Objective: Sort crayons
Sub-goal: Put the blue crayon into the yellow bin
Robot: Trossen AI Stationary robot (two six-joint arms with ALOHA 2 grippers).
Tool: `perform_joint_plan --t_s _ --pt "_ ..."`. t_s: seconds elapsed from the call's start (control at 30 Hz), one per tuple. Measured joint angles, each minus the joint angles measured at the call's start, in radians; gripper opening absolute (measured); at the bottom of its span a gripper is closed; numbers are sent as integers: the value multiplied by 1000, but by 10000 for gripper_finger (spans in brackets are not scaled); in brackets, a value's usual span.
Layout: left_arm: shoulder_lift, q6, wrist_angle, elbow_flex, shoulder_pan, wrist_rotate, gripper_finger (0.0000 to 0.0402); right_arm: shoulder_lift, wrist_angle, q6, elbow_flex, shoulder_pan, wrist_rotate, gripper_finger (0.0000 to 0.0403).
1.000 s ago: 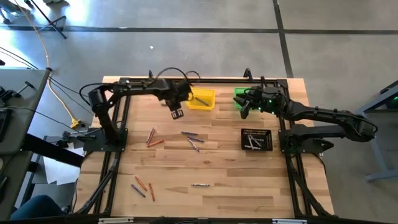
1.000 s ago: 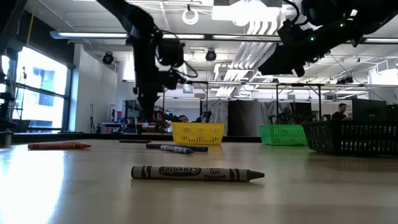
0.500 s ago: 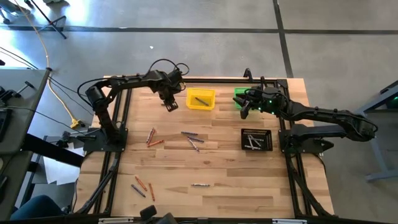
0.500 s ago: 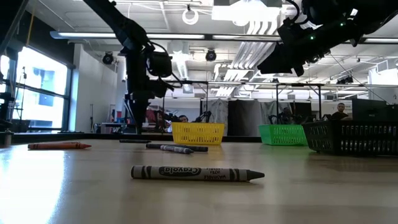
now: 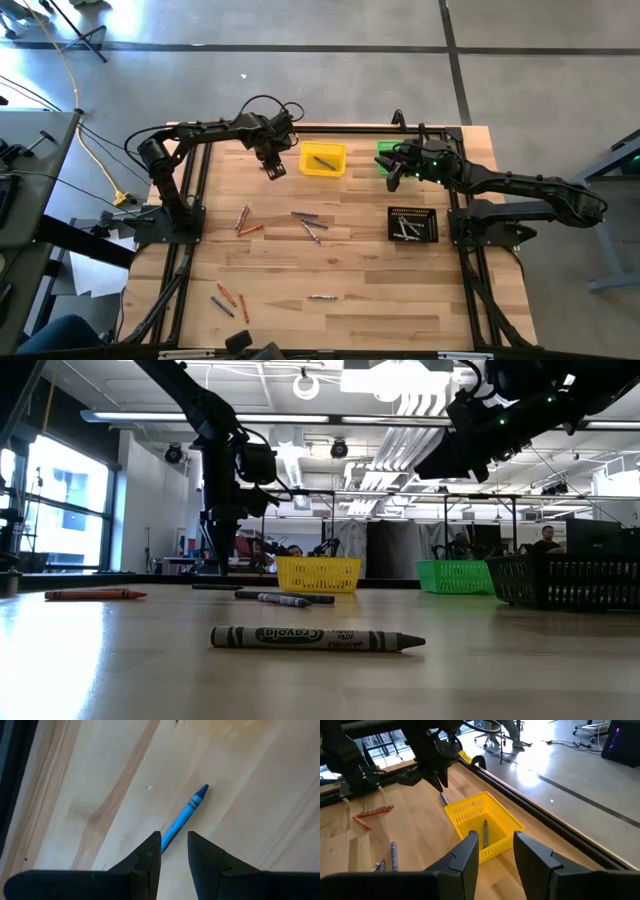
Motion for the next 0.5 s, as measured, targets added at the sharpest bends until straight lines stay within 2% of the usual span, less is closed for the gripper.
perform_joint_plan --t_s 0.27,0.4,0.5 --pt "0 -3 20 0 -15 -27 108 0 -17 -4 0 0 0 117" --pt "0 -68 71 0 -20 -87 113 0 -18 -21 0 0 1 117" --pt "0 -120 78 0 -21 -81 112 0 -19 -27 0 0 1 117"
